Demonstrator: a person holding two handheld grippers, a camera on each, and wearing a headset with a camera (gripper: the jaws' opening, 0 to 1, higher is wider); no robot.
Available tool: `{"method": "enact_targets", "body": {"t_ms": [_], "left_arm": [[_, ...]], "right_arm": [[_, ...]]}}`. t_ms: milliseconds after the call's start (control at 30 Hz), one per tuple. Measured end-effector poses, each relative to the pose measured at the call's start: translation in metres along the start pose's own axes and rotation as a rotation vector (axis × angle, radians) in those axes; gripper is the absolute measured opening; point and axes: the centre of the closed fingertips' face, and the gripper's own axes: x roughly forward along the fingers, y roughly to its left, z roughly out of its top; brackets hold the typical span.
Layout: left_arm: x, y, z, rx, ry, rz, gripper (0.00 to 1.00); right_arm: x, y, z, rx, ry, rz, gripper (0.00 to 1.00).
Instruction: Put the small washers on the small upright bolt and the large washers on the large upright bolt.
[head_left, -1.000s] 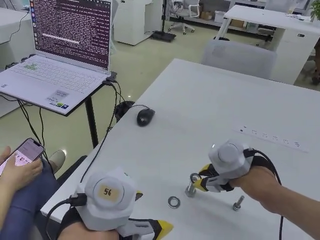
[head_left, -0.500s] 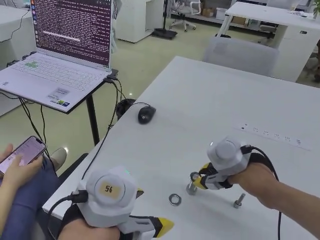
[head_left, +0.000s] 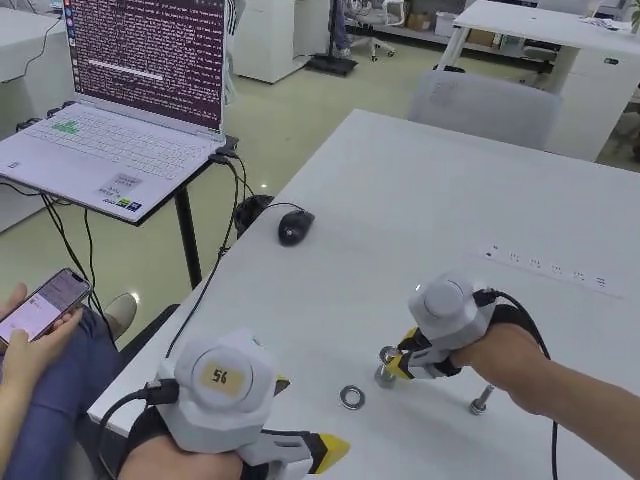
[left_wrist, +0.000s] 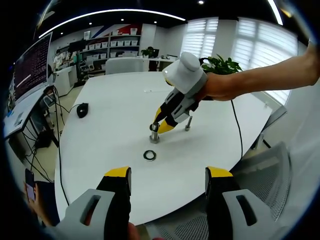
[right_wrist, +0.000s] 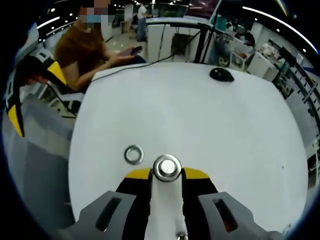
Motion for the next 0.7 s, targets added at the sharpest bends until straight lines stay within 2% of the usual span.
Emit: {"method": "enact_targets", "body": {"t_ms": [700], "left_arm": [[-0.004,0.005,-0.003,-0.017,0.001,0.008,0.59]], "right_arm": [[0.032,0.000,-0.021,0.076,0.086,0.011,0.24]]}}
